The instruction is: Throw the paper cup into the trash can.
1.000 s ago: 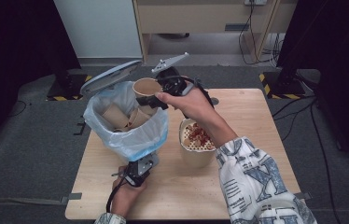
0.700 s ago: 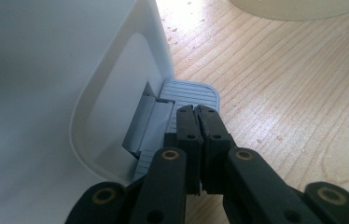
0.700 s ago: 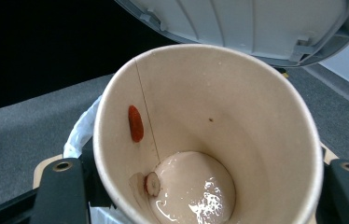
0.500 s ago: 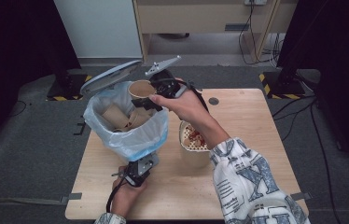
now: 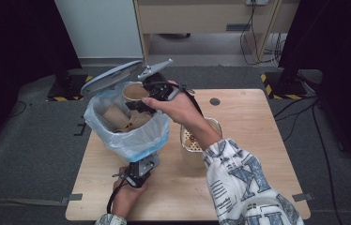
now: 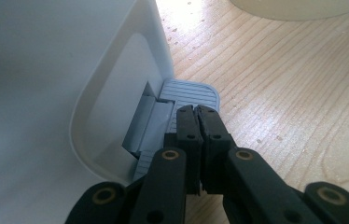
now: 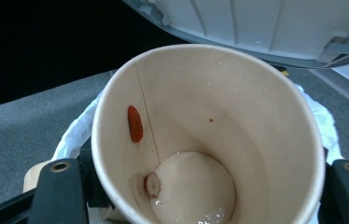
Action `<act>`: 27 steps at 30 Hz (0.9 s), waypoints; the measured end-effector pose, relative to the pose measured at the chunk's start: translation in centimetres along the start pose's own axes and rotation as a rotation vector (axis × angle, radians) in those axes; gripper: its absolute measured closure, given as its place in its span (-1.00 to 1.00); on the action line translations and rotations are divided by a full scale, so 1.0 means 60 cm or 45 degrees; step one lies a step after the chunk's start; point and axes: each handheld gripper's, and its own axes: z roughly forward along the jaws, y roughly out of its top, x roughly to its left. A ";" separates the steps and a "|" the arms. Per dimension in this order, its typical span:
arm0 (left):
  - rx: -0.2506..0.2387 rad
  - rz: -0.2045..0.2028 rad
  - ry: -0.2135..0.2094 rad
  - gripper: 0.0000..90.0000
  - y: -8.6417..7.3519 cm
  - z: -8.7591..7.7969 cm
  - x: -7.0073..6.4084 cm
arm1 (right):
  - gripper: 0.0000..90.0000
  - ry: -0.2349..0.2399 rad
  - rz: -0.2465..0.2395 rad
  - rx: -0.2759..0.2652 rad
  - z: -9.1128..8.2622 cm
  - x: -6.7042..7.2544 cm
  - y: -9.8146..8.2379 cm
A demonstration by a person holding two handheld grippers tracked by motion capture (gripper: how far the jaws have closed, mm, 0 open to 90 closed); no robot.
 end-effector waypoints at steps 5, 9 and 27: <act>-0.001 -0.001 -0.001 0.94 0.000 0.000 0.000 | -0.34 0.010 0.001 0.000 0.012 0.006 0.000; -0.001 -0.001 -0.001 0.94 0.000 0.000 0.000 | -0.34 0.019 0.000 -0.011 0.024 0.011 0.002; -0.002 0.000 -0.003 0.94 0.000 0.000 0.001 | -0.74 0.011 0.021 -0.071 0.057 0.016 -0.007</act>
